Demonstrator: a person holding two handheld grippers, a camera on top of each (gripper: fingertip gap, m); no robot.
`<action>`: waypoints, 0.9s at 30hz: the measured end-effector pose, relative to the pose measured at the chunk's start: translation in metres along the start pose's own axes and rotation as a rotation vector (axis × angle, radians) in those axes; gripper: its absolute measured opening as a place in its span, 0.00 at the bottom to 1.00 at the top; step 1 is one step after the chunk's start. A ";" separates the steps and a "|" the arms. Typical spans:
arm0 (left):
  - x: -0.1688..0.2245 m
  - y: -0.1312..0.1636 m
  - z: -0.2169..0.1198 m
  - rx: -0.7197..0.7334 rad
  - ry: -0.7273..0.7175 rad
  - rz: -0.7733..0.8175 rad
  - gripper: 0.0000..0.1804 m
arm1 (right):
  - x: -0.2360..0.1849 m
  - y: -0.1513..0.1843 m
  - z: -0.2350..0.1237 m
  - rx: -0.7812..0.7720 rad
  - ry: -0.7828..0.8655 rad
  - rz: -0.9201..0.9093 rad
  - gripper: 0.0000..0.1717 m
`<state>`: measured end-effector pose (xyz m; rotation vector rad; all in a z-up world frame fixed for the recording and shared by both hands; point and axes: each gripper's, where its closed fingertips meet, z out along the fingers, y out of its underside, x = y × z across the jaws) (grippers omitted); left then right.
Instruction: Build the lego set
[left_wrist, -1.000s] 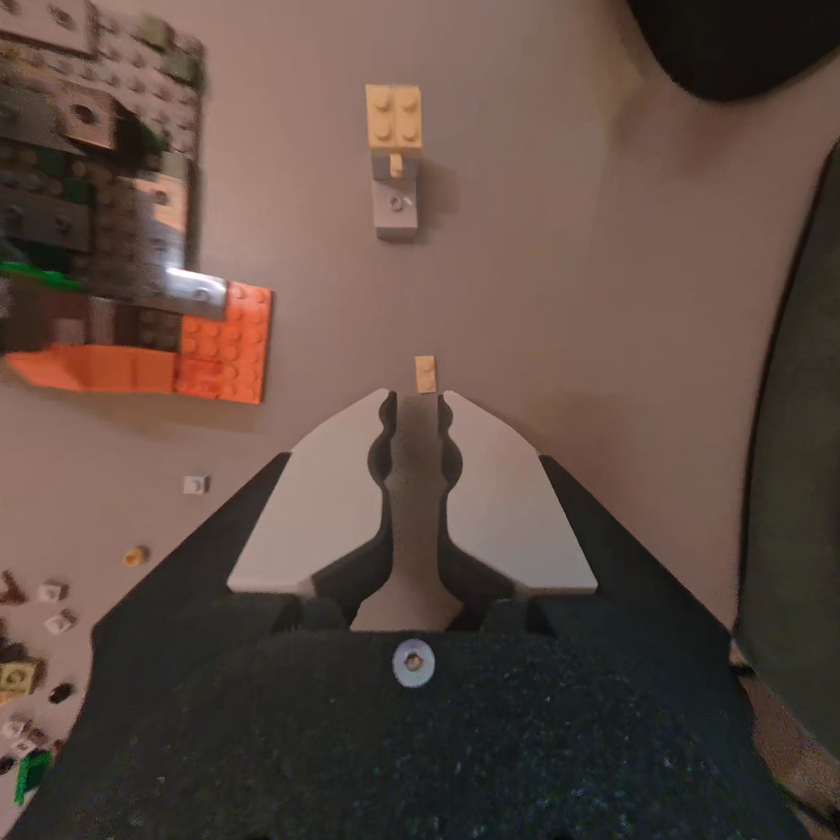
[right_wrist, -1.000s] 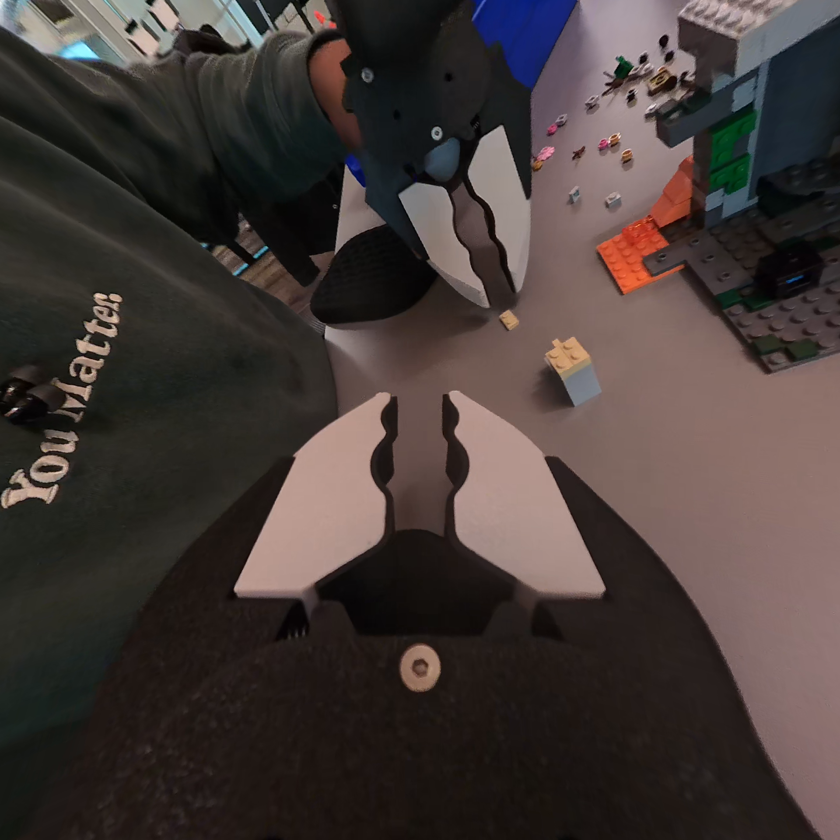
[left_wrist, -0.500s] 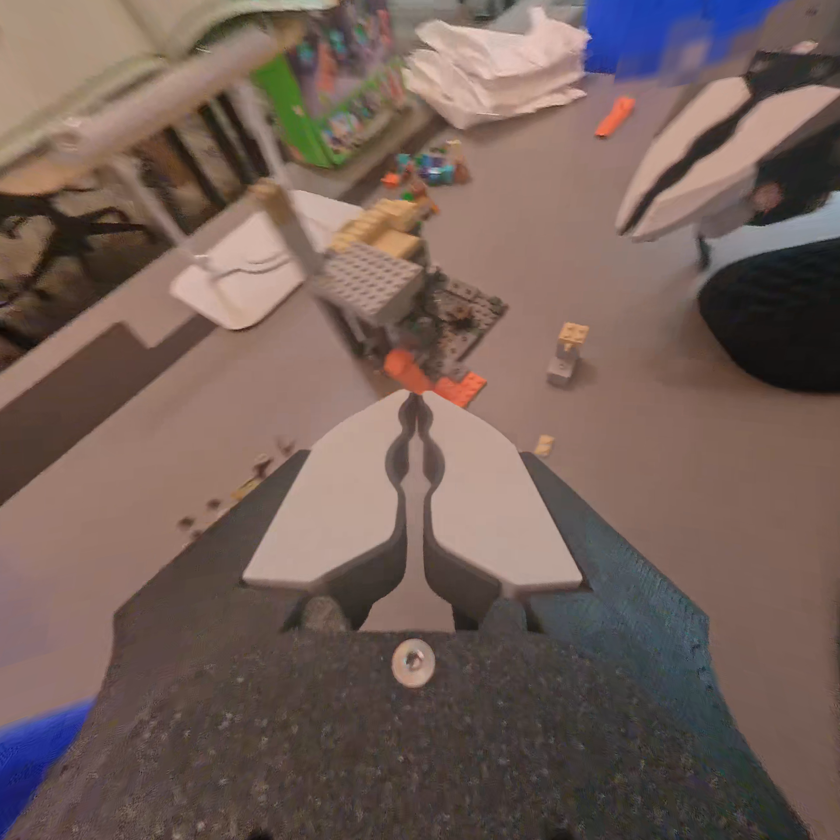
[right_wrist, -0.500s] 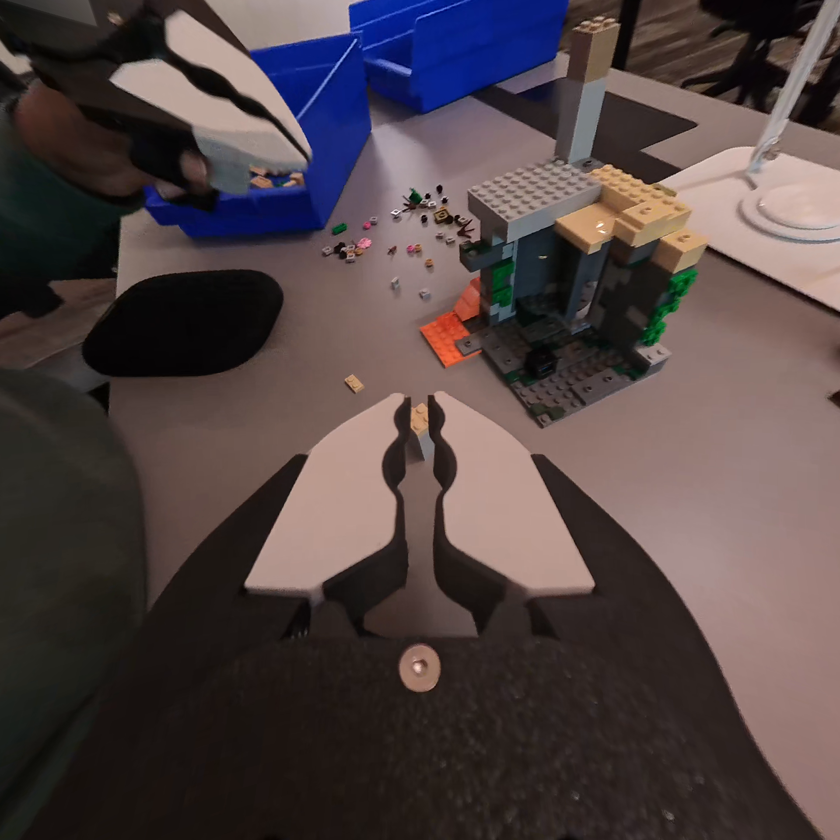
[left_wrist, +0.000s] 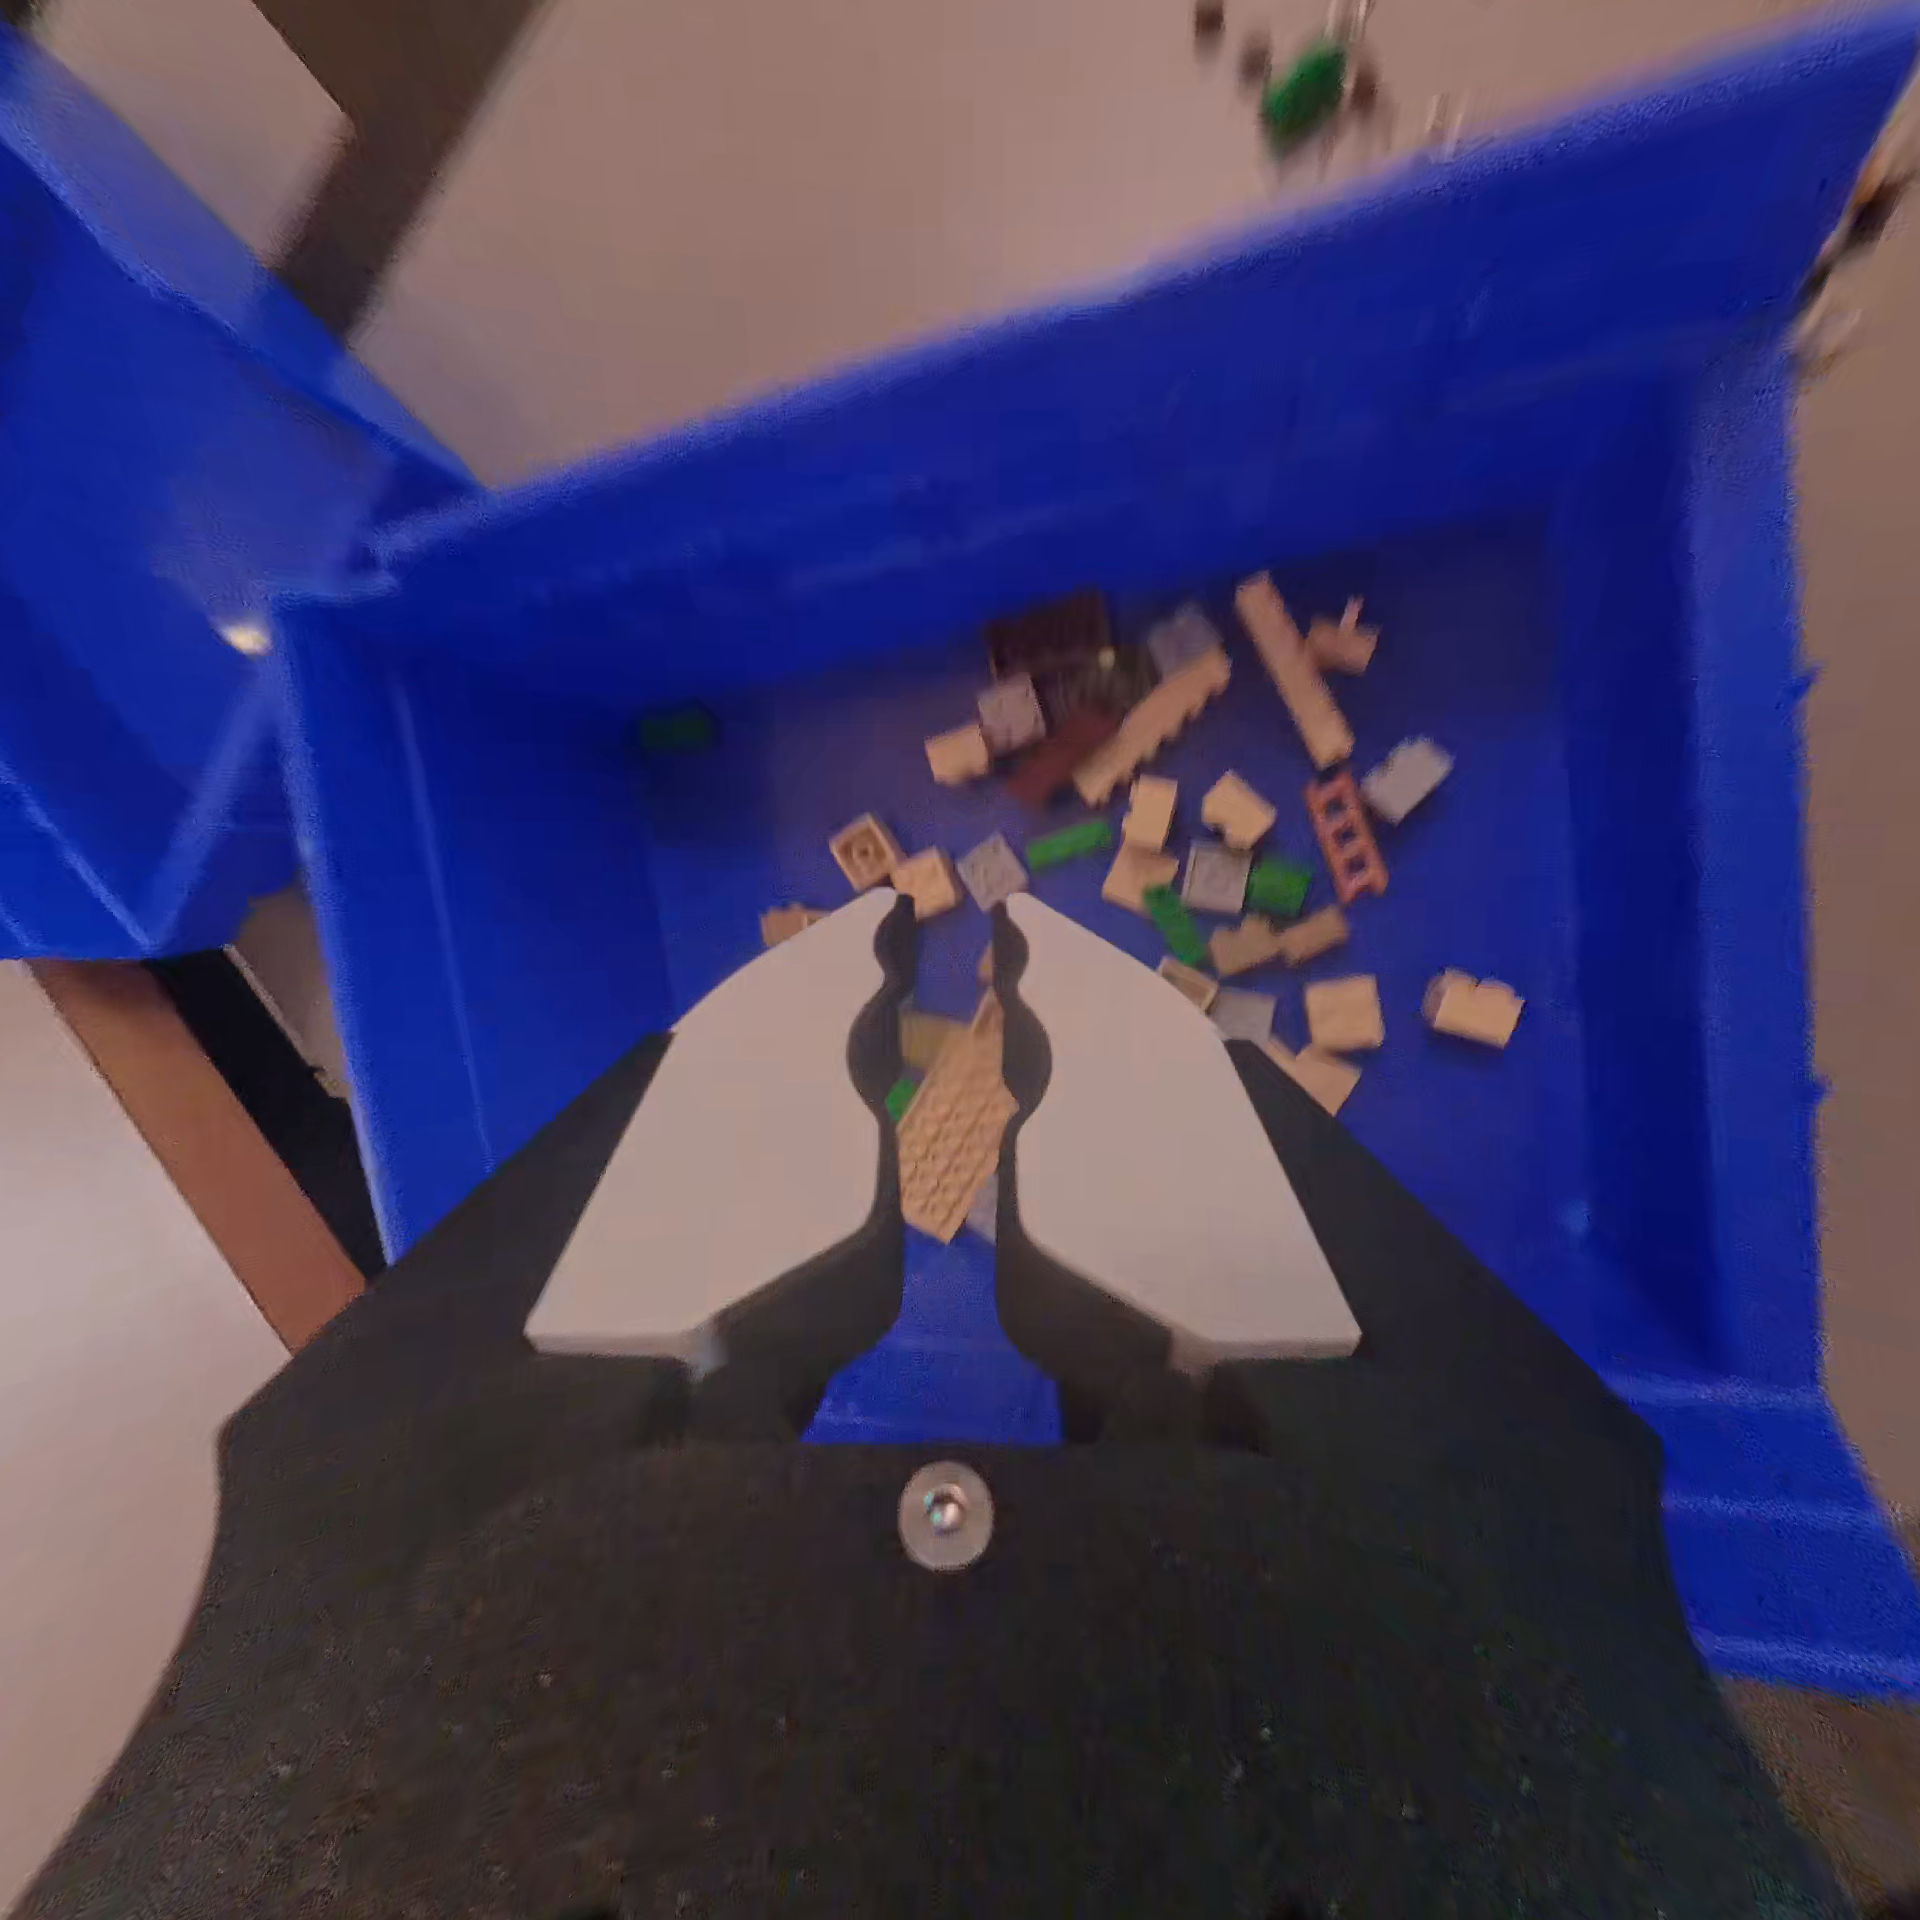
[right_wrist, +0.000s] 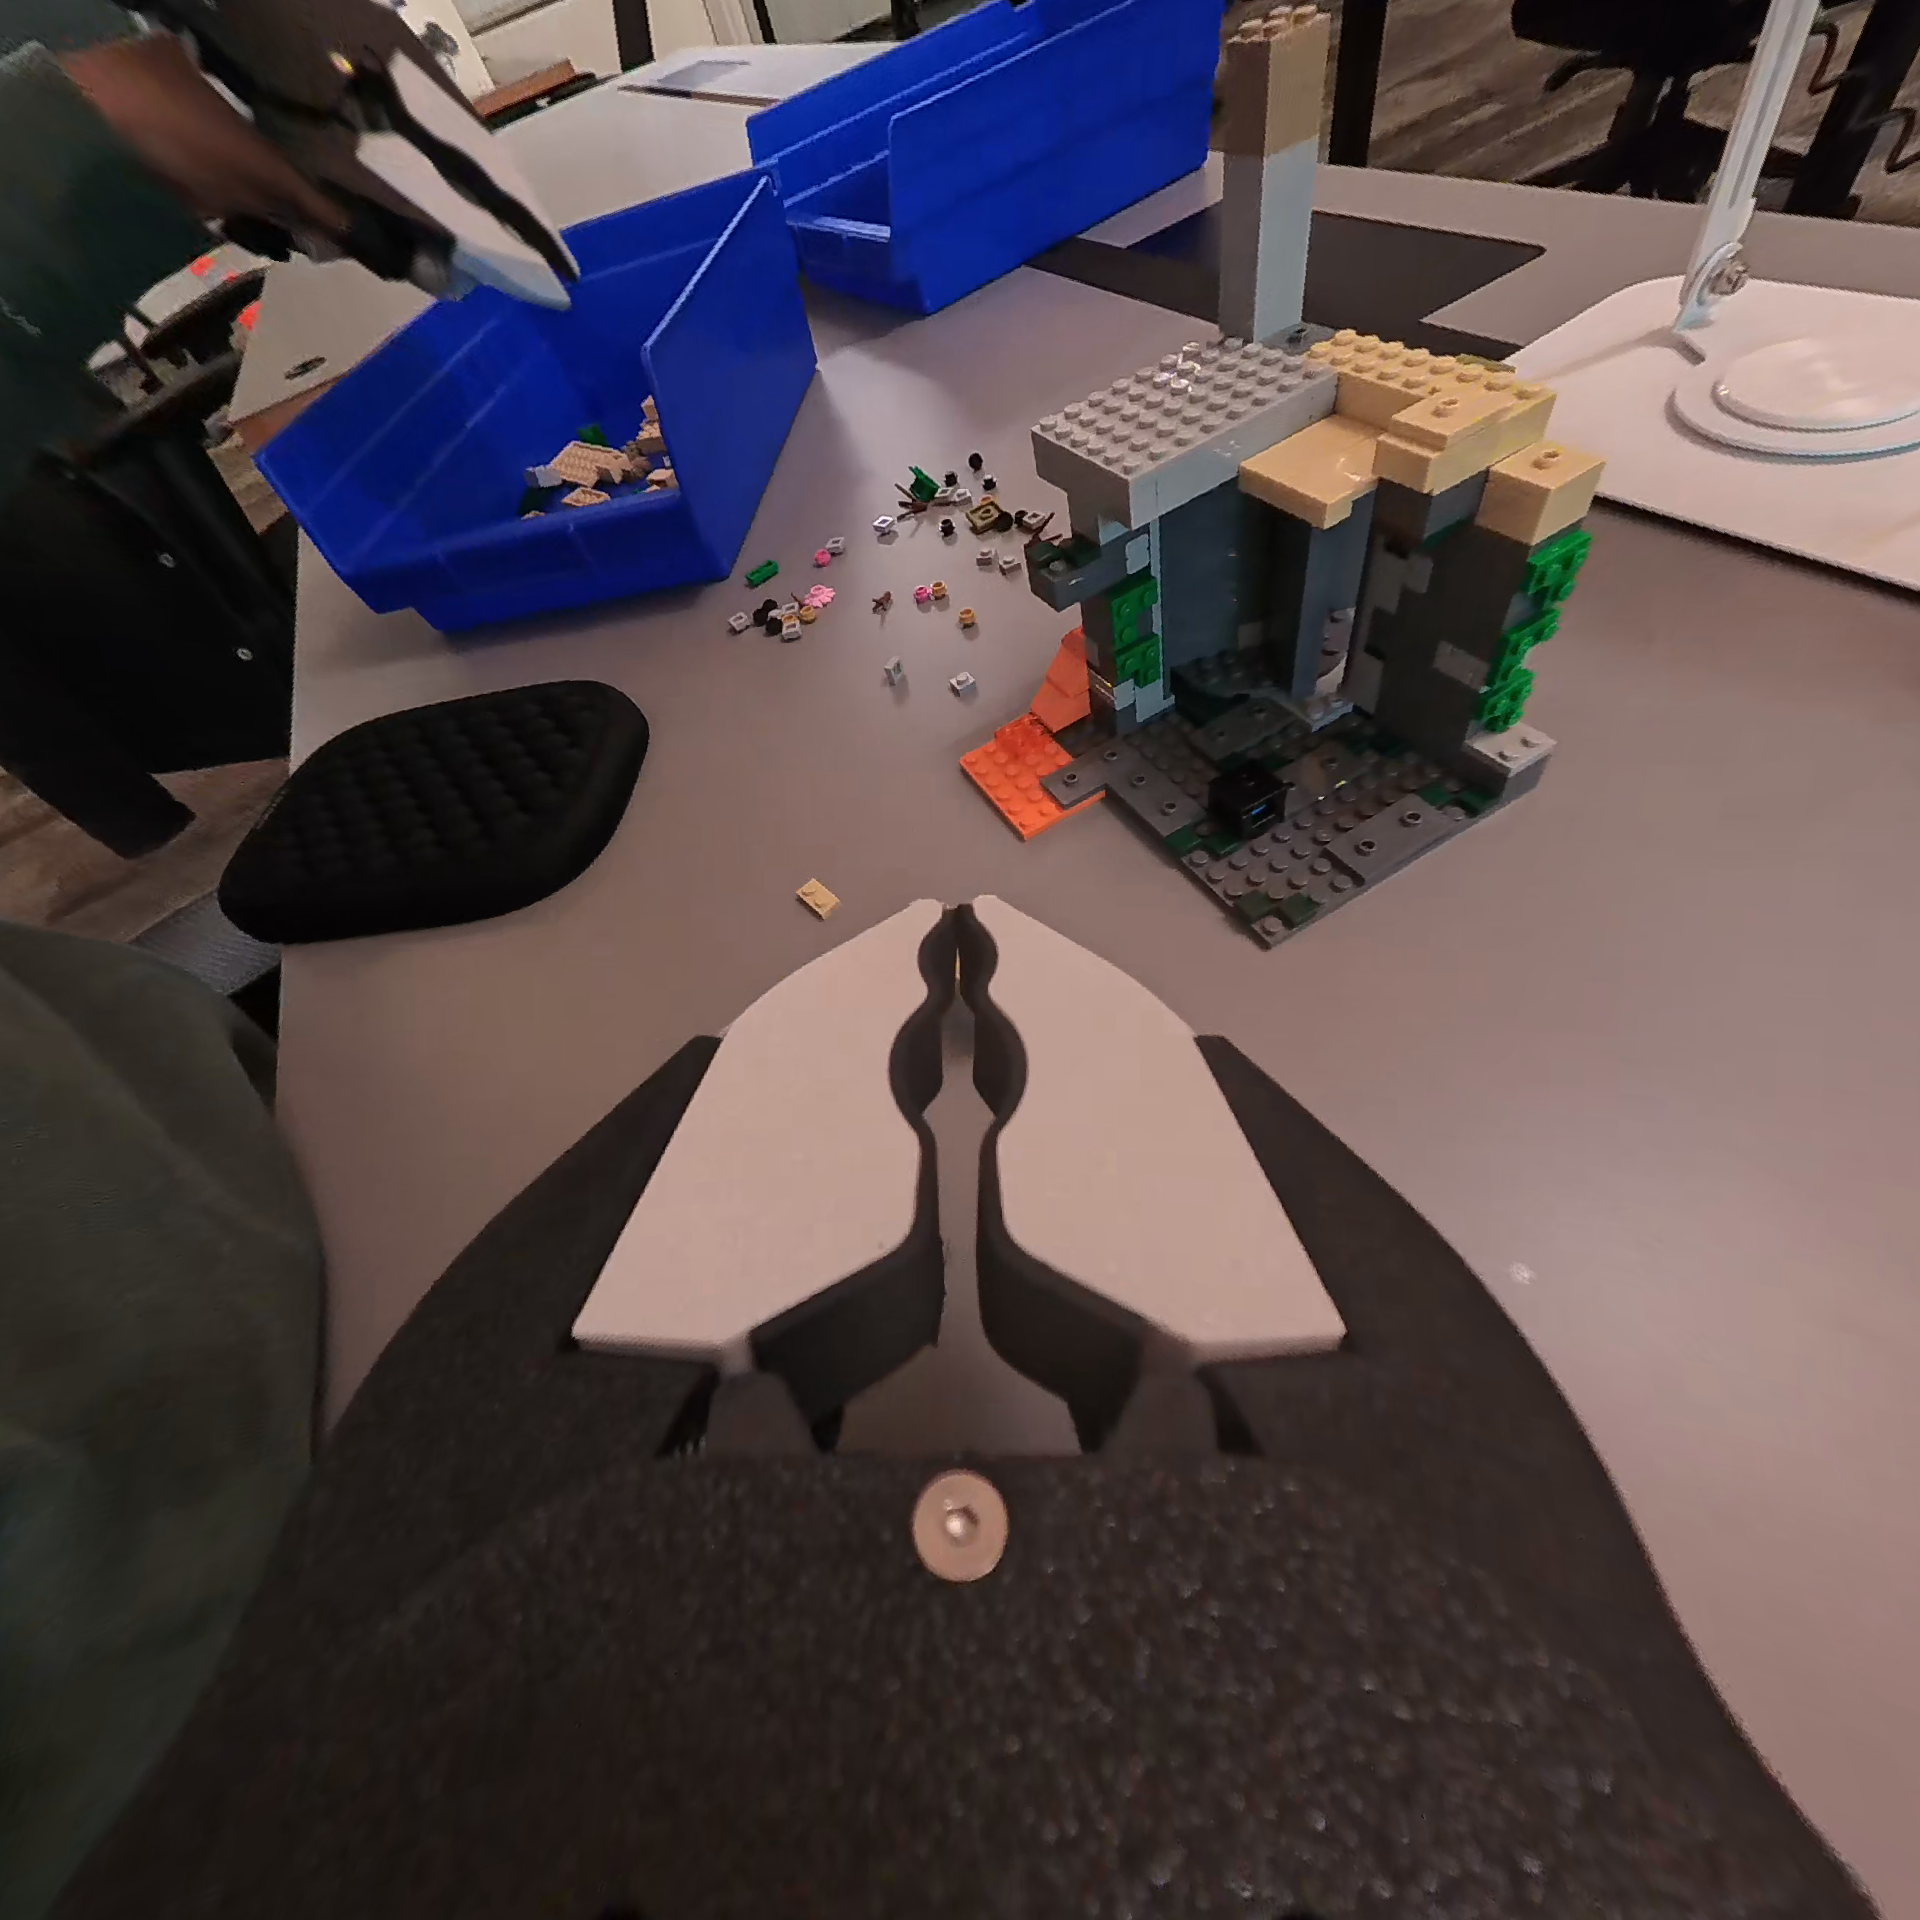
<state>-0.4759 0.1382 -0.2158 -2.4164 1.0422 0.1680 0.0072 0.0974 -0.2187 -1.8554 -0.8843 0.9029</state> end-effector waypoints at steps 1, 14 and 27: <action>0.002 0.012 0.007 -0.054 0.044 0.029 0.09 | 0.000 0.000 0.001 -0.002 0.000 0.001 0.00; 0.013 0.074 0.055 -0.345 0.211 0.196 0.15 | -0.008 0.009 0.009 -0.056 0.008 -0.048 0.00; 0.021 0.076 0.062 -0.373 0.281 0.223 0.09 | -0.007 0.011 0.012 -0.066 0.013 -0.045 0.00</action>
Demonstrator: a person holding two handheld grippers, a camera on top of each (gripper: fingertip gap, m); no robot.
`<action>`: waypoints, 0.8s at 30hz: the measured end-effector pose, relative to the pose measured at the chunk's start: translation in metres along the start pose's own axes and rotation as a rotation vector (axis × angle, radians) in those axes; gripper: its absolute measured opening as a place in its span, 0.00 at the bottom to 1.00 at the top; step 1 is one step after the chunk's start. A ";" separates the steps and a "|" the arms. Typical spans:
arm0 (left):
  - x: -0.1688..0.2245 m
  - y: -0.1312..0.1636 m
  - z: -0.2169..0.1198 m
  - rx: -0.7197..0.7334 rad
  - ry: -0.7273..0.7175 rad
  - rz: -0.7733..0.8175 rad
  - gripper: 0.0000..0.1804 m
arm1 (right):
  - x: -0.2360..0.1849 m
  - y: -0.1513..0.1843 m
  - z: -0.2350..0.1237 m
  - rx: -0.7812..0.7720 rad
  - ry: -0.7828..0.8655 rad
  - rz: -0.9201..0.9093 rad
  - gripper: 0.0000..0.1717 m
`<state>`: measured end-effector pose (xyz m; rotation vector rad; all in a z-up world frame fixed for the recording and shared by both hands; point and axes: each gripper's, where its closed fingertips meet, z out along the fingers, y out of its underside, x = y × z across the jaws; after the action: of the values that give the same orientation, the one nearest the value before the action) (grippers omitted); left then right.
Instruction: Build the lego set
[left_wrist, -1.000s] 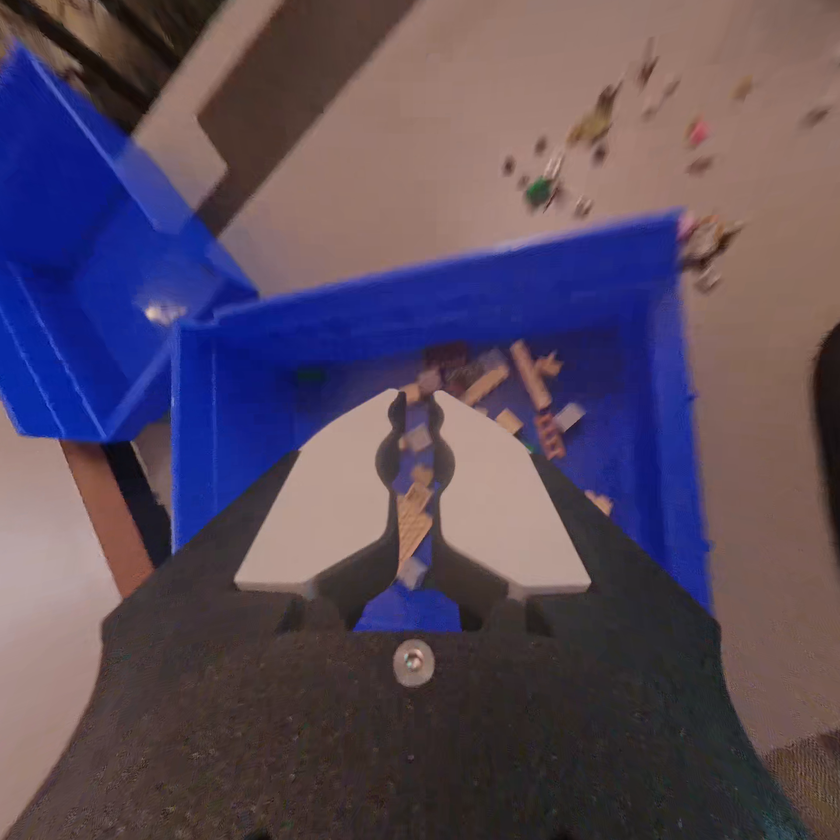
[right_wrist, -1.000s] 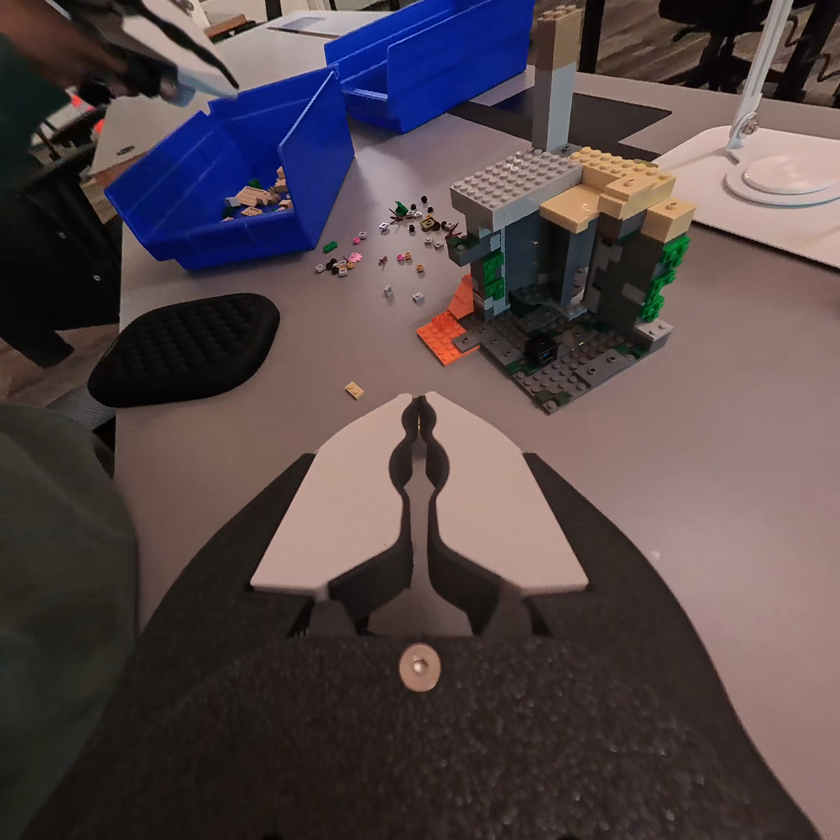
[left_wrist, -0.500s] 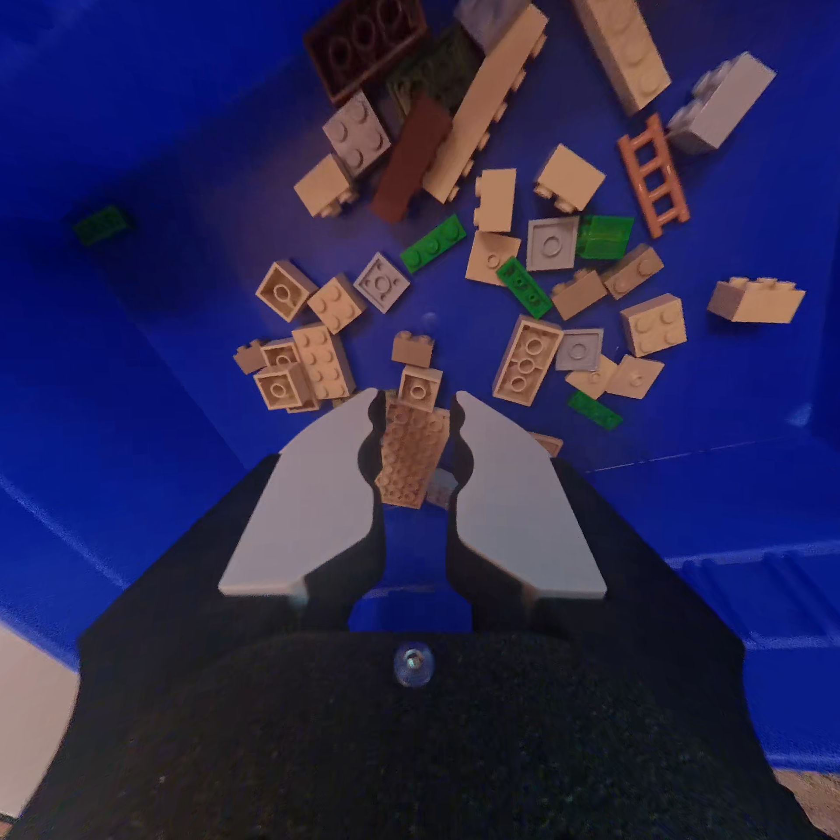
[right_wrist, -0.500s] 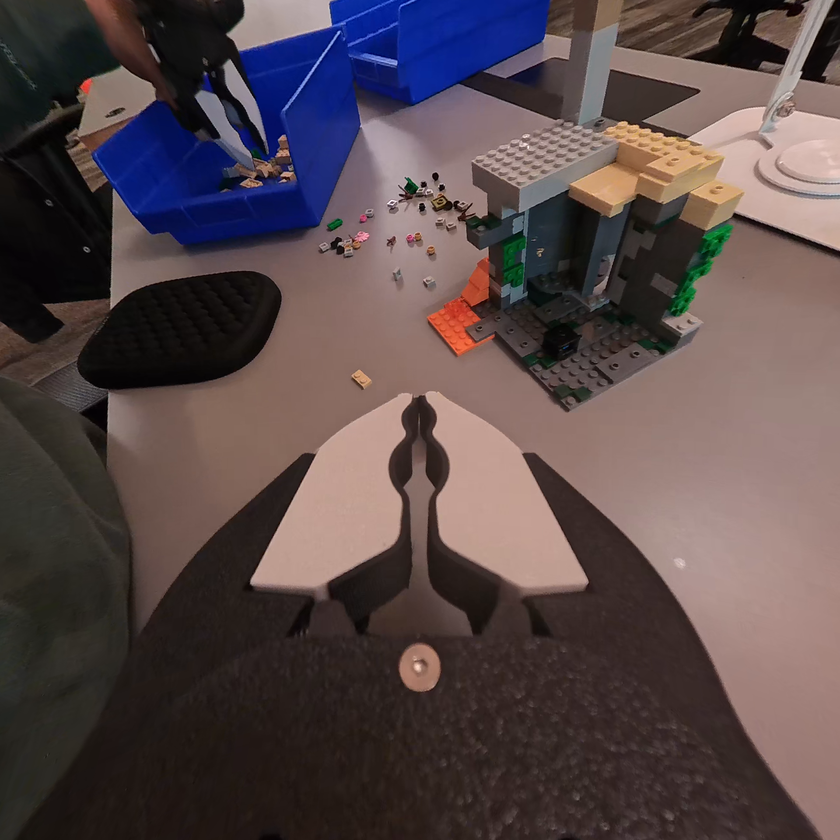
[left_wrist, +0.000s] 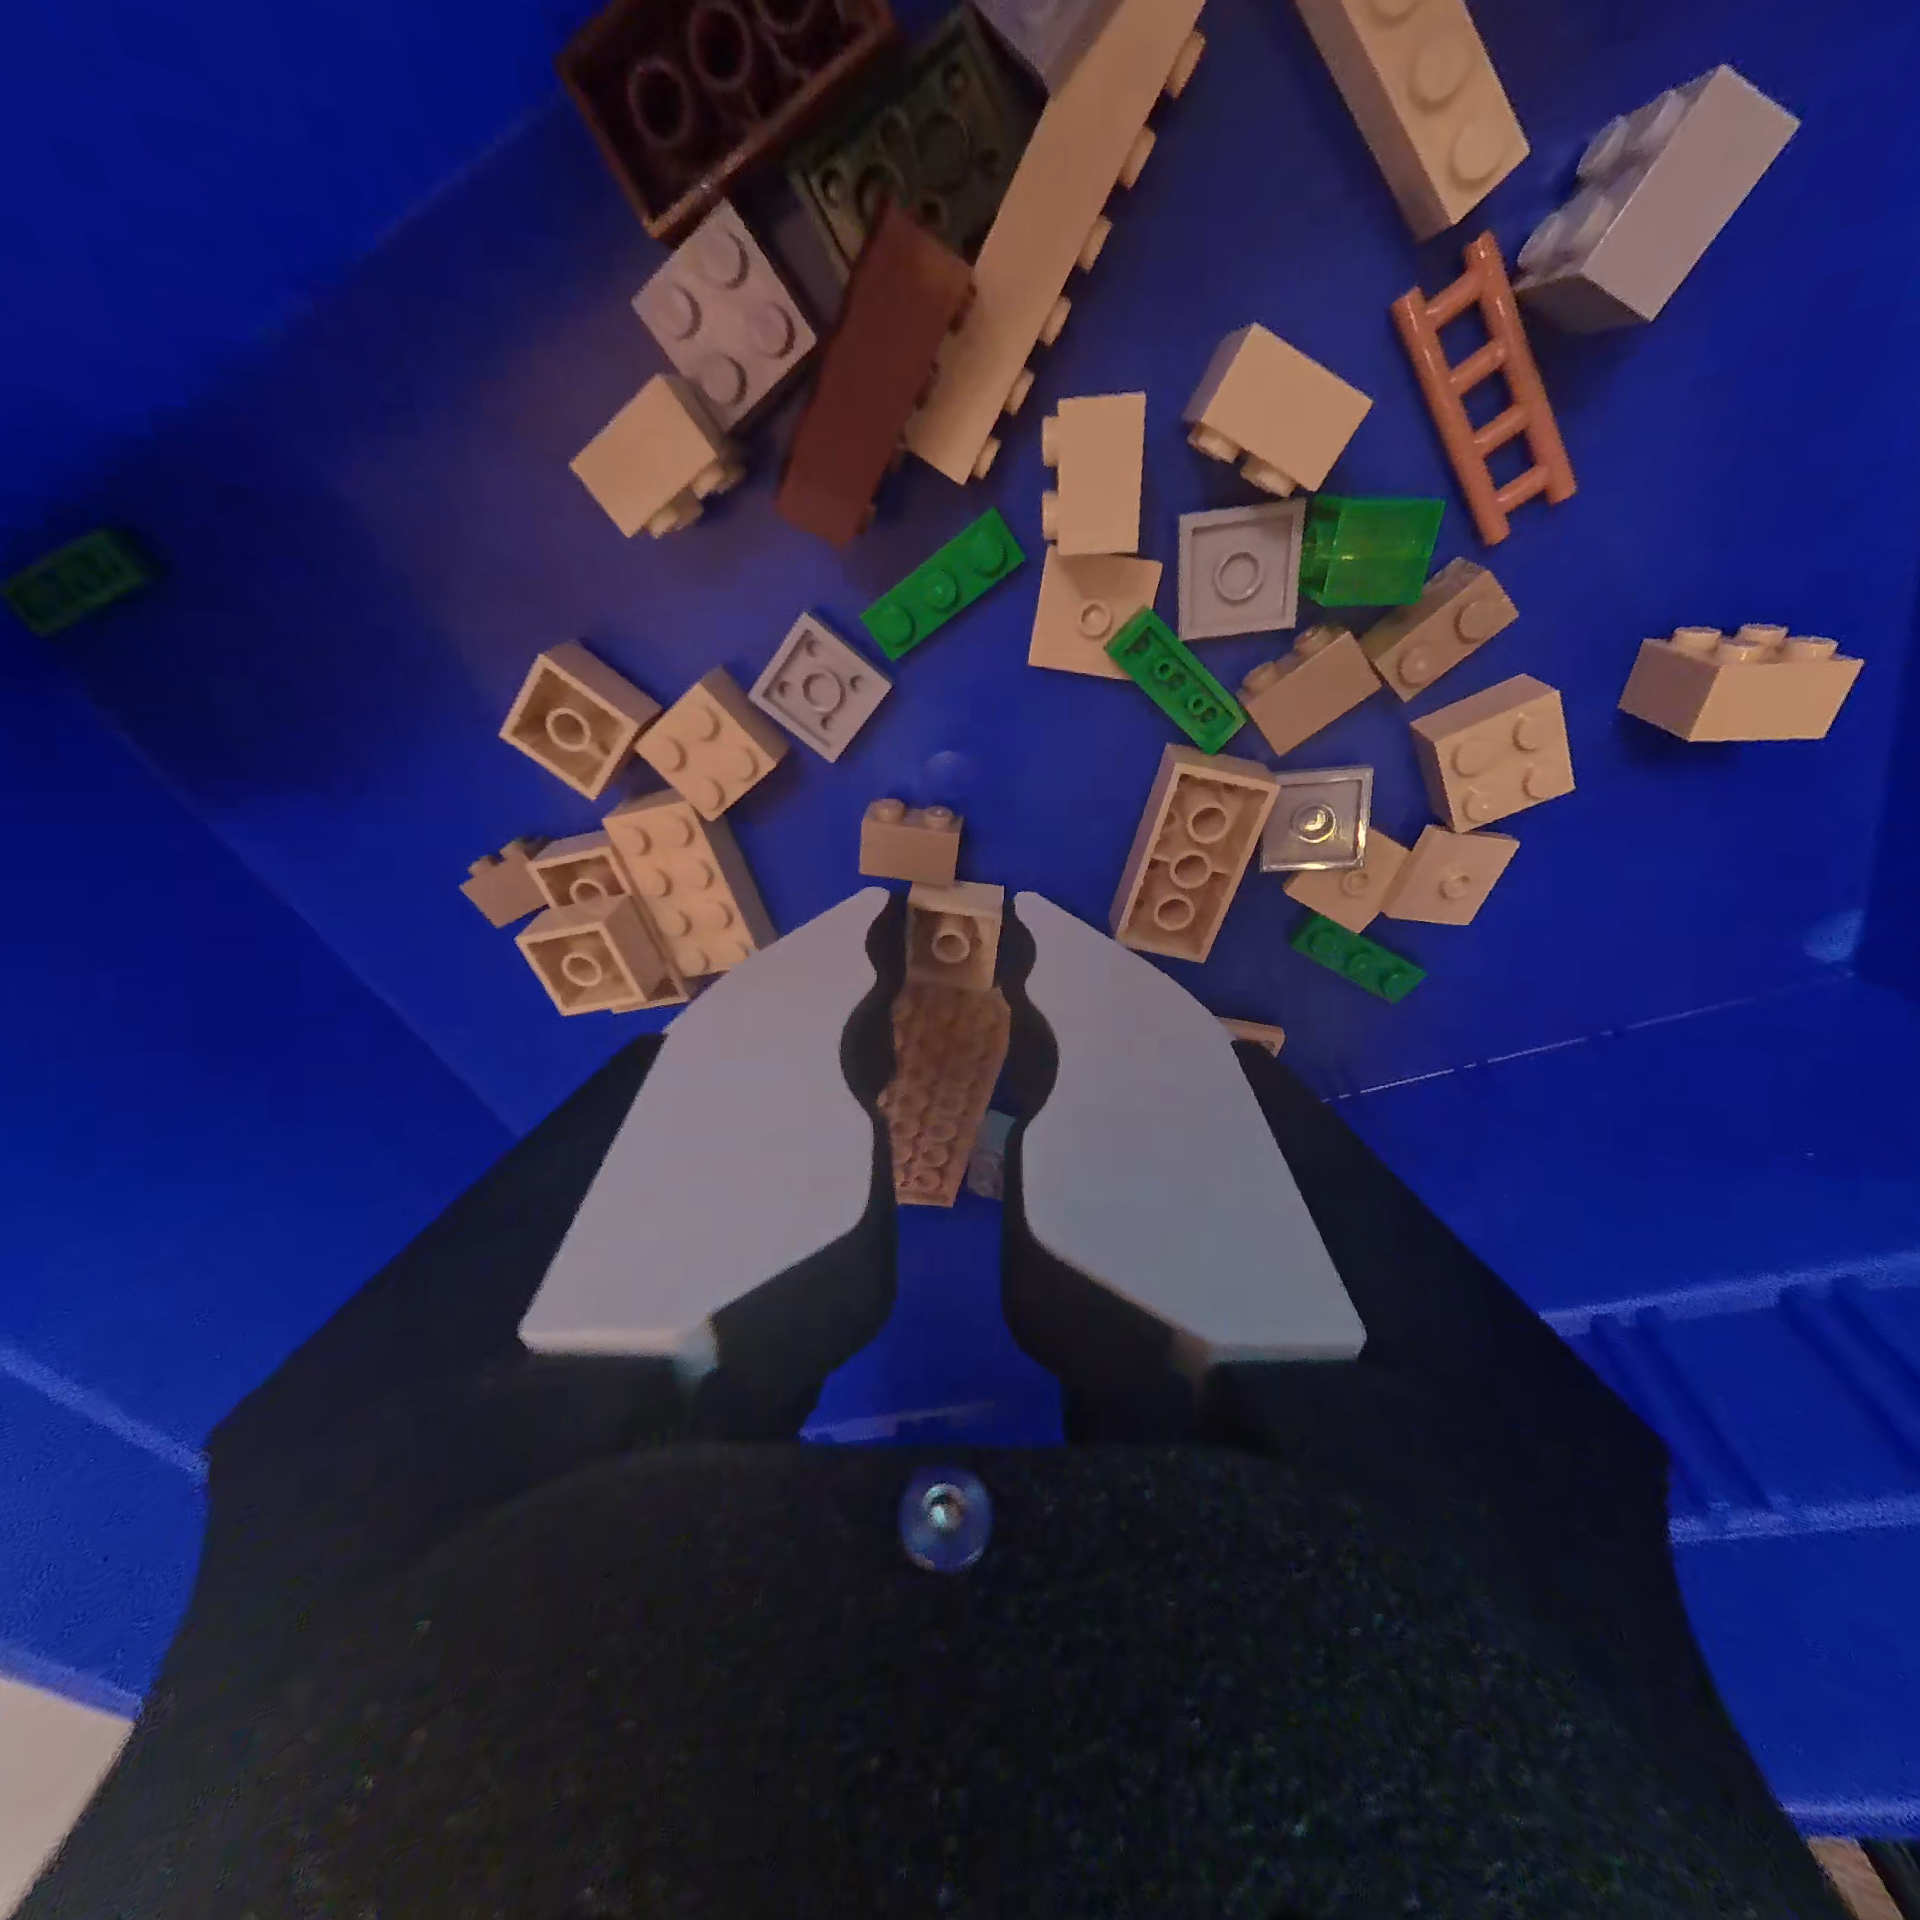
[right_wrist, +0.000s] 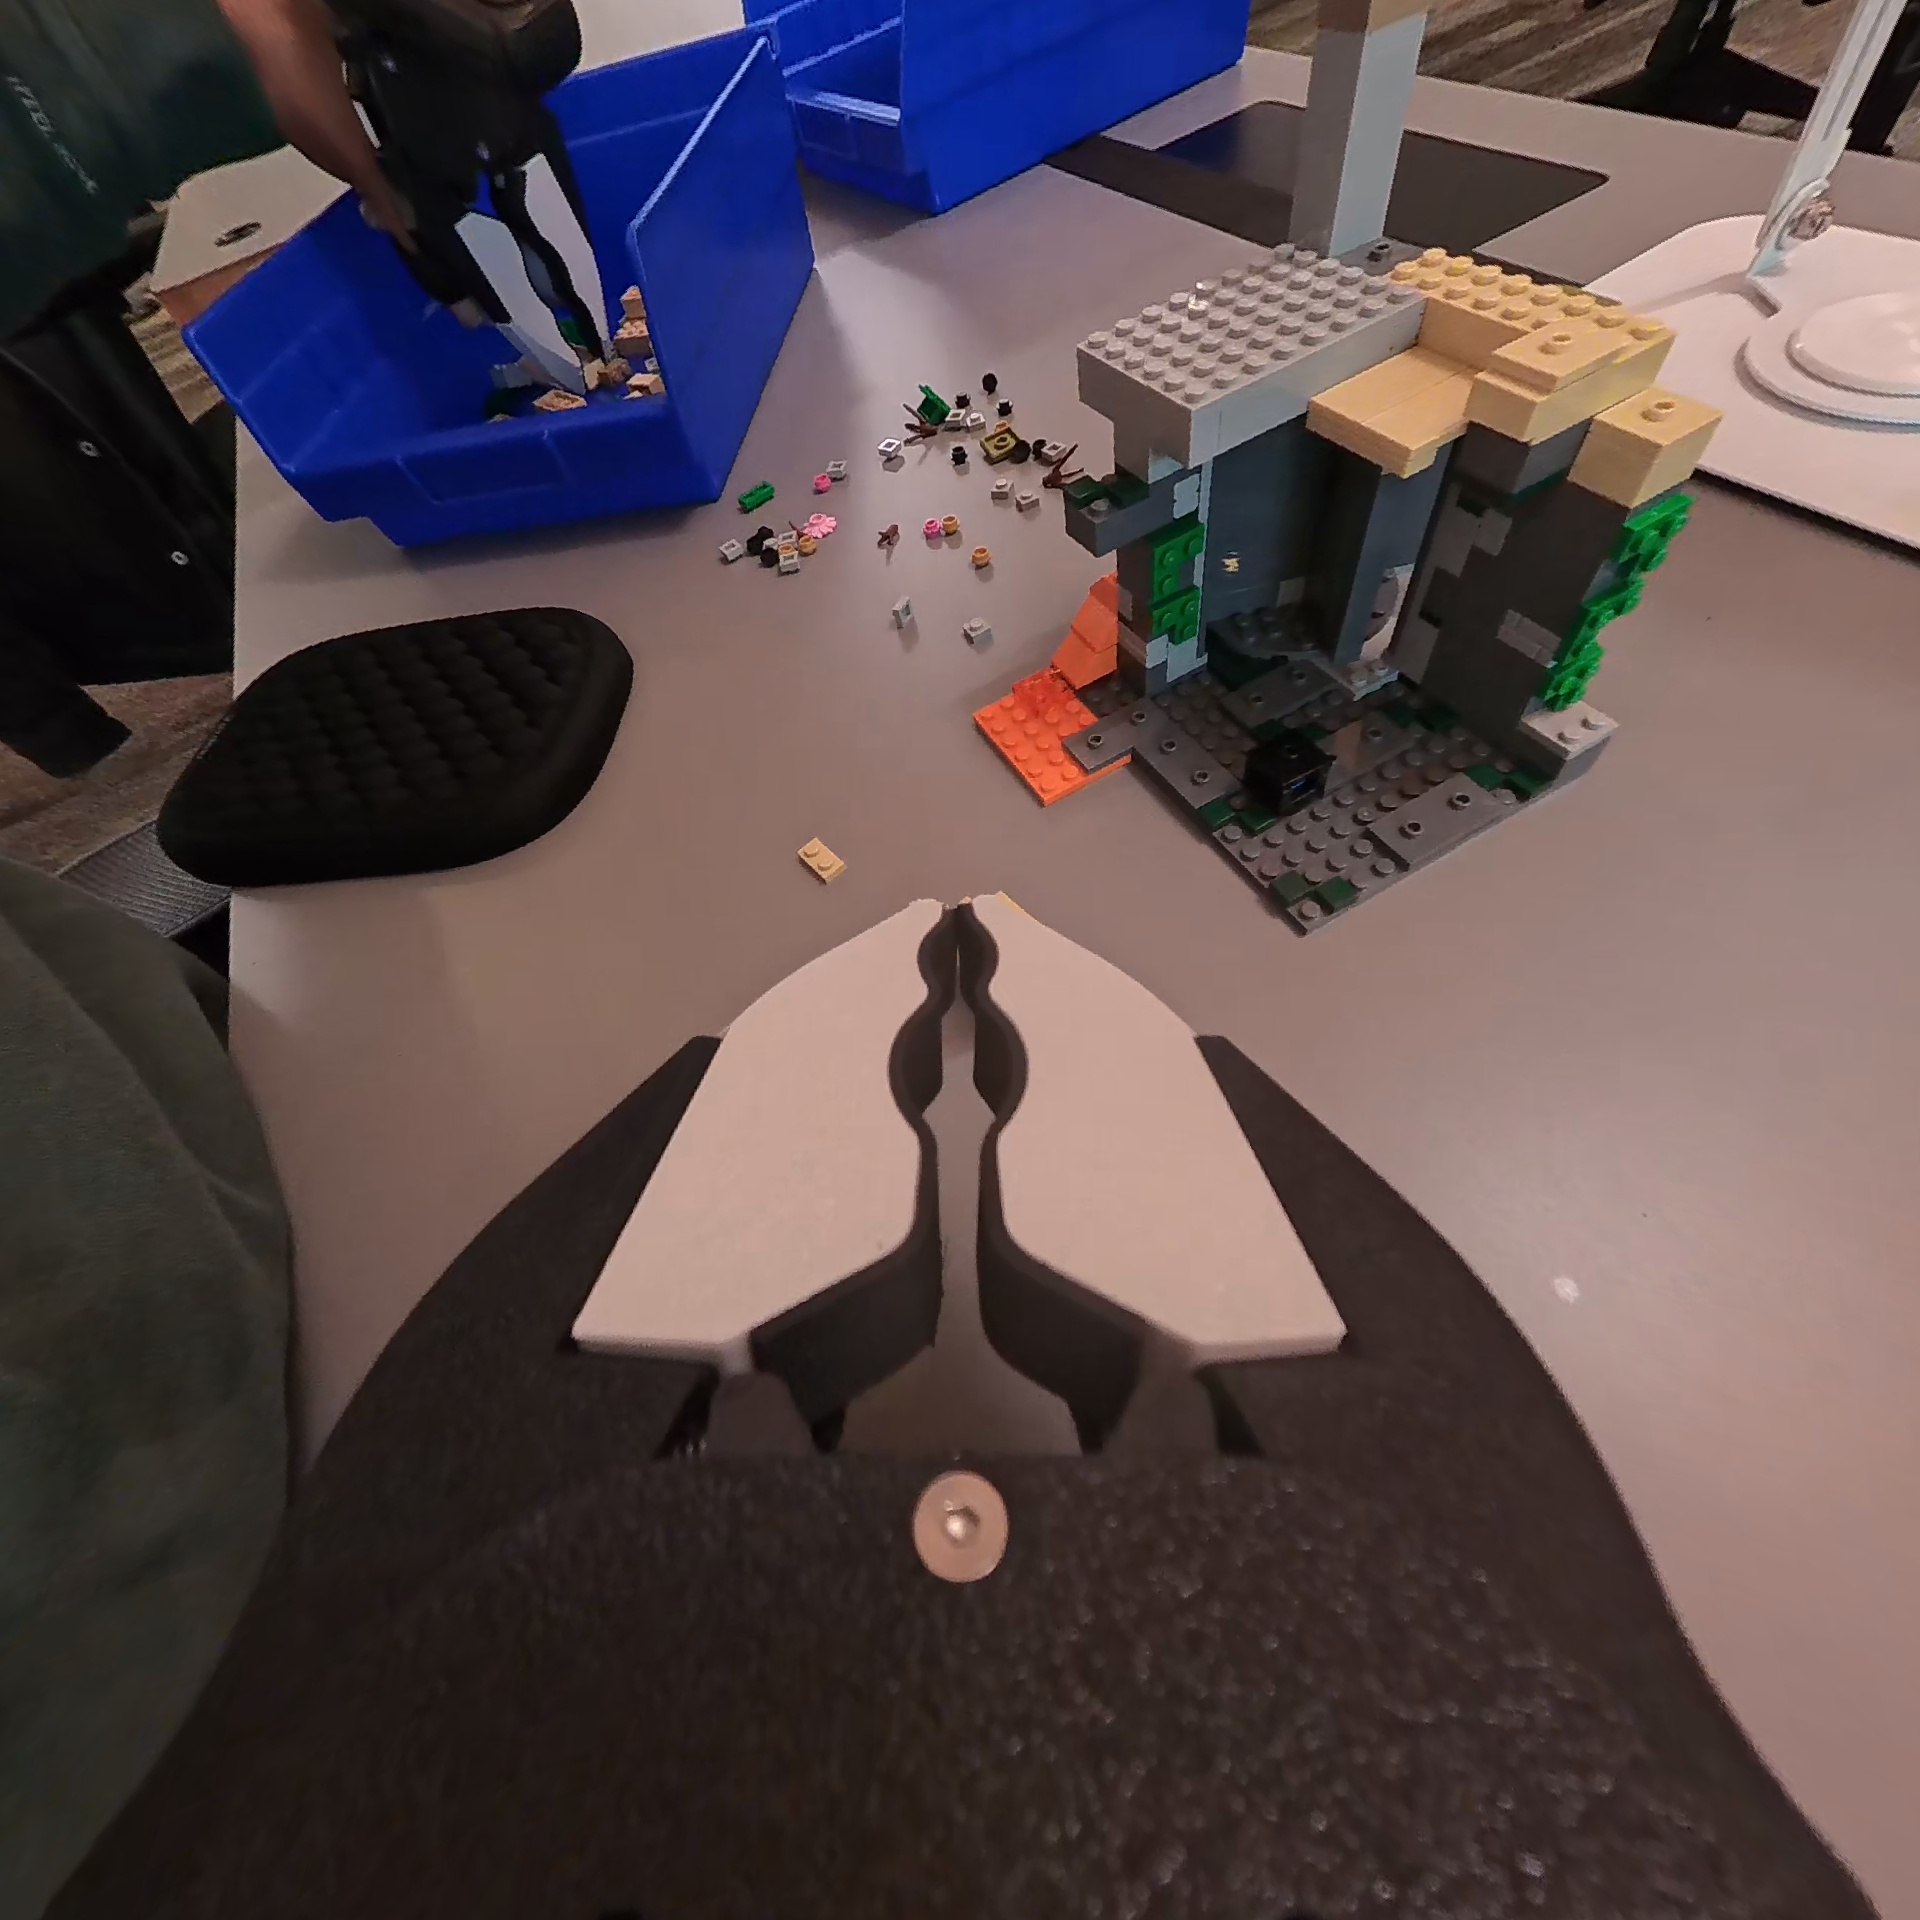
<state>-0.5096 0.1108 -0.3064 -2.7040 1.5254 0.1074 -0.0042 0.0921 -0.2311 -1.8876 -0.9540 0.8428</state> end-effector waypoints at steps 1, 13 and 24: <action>0.000 0.000 0.000 0.000 0.002 -0.003 0.09 | 0.000 0.000 0.000 0.000 -0.001 0.001 0.00; 0.011 -0.079 -0.092 0.501 -0.125 -0.021 0.09 | -0.014 -0.012 -0.003 0.045 -0.077 0.006 0.00; 0.185 -0.267 -0.227 1.392 -0.090 0.304 0.09 | -0.103 -0.093 0.017 0.214 -0.609 0.243 0.14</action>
<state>-0.1763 0.0760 -0.0952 -1.3461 1.1985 -0.5804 -0.0950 0.0438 -0.1365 -1.6020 -0.9410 1.6581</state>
